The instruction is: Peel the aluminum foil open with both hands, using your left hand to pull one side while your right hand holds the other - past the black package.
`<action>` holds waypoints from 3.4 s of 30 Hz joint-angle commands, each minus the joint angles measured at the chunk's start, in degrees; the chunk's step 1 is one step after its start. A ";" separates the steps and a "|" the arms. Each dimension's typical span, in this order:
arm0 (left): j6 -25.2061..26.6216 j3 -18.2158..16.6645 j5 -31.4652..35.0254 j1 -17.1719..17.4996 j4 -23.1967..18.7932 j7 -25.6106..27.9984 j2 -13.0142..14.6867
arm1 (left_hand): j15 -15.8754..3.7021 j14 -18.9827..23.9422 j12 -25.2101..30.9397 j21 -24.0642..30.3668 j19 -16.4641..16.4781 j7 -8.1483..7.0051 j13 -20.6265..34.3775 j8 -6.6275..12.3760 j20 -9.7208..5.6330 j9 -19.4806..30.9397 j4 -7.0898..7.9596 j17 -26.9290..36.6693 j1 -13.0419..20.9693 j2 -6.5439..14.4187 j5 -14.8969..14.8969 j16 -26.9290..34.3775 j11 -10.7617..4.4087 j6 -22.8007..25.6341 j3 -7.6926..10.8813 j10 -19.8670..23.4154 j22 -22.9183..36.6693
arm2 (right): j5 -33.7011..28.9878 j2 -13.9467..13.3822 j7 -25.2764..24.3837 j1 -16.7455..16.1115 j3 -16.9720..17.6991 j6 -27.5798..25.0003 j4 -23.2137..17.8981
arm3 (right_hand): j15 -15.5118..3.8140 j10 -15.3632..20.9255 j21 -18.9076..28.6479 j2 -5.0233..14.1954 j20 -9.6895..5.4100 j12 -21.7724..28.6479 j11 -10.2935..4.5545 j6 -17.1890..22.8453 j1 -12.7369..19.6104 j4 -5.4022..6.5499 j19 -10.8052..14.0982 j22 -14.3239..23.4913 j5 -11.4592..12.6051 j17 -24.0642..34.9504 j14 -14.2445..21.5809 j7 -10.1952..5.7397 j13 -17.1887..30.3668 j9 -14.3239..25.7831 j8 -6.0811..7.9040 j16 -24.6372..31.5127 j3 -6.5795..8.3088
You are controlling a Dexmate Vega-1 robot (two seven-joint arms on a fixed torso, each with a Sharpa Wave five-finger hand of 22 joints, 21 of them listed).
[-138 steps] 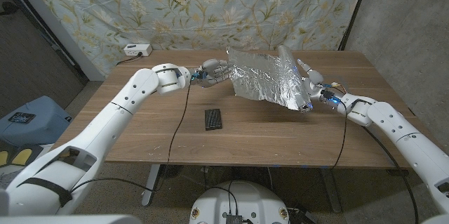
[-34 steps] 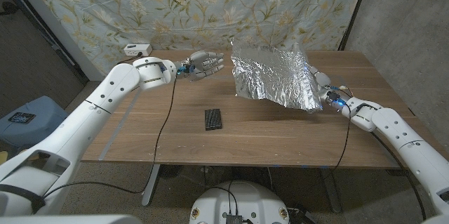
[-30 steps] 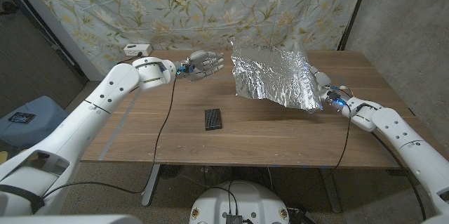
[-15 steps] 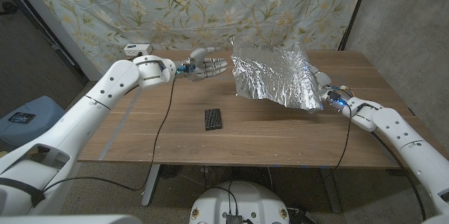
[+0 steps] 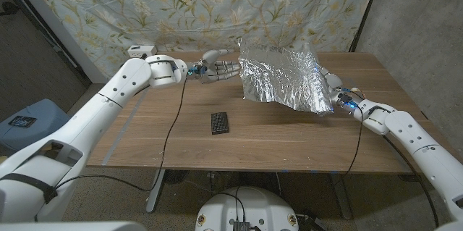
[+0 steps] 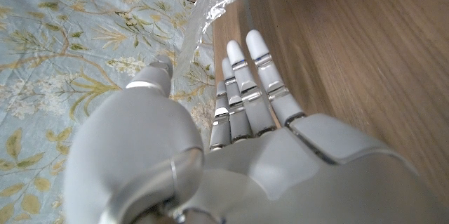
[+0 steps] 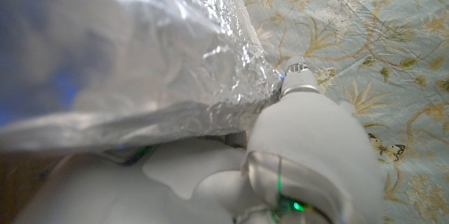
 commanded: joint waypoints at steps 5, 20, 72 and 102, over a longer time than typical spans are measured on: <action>2.53 4.92 4.83 -6.61 6.19 -3.29 -6.03 | -0.24 0.59 -0.49 -0.34 0.31 0.04 -0.24 0.38 0.27 -0.08 -0.49 -0.35 -0.54 -0.24 0.04 0.12 0.00 -0.44 0.20 0.81 0.09 | 0.14 -0.29 0.66 -0.24 0.17 0.03 -0.17 | -0.17 -0.10 -0.35 0.52 0.27 0.26 0.37 0.62 -0.16 0.18 0.37 0.04 -0.20 0.24 0.68 0.22 0.18 0.23 -0.13 -0.30 -0.10; 4.62 6.80 8.38 -9.73 10.52 -6.34 -10.25 | -0.67 0.94 -0.53 -0.75 1.05 0.35 -0.10 0.54 0.24 -0.17 -1.46 -0.59 -0.23 -0.29 0.25 0.54 -0.34 -0.40 0.36 1.82 0.10 | -0.38 -0.40 1.43 0.98 -0.66 -0.58 0.57 | -0.19 -0.07 -0.72 0.61 0.32 0.31 0.51 0.73 -0.11 0.18 0.47 0.05 -0.34 0.42 0.81 0.27 0.28 0.31 -0.25 -0.52 -0.31; 6.57 4.95 12.00 -8.43 9.85 -4.07 -13.69 | -11.04 17.05 12.42 3.70 11.94 -1.87 8.25 0.77 -7.74 0.40 -6.15 4.46 17.86 1.90 2.77 10.57 -10.30 11.40 4.32 17.67 0.76 | -0.66 -0.68 1.62 1.02 -0.69 -0.87 0.75 | 0.79 -0.95 -2.06 0.80 1.32 -0.23 1.27 -0.09 -1.42 0.93 0.34 0.06 -0.89 0.64 0.28 0.87 0.14 0.47 -0.89 -1.53 -1.40; 5.88 3.11 8.77 -4.84 3.80 -0.16 -10.58 | -11.39 17.36 13.21 4.82 11.79 -2.23 7.77 0.51 -8.13 0.63 -5.70 5.13 18.61 1.74 2.61 10.36 -10.55 11.92 3.54 17.61 0.75 | -0.41 -1.48 1.77 0.13 -0.41 -1.32 0.25 | 1.82 -2.45 -3.88 -0.92 2.41 -1.38 2.16 -1.88 -4.20 2.02 -0.88 0.07 -0.03 0.48 -1.69 1.33 -0.03 -0.07 -1.28 -2.08 -3.89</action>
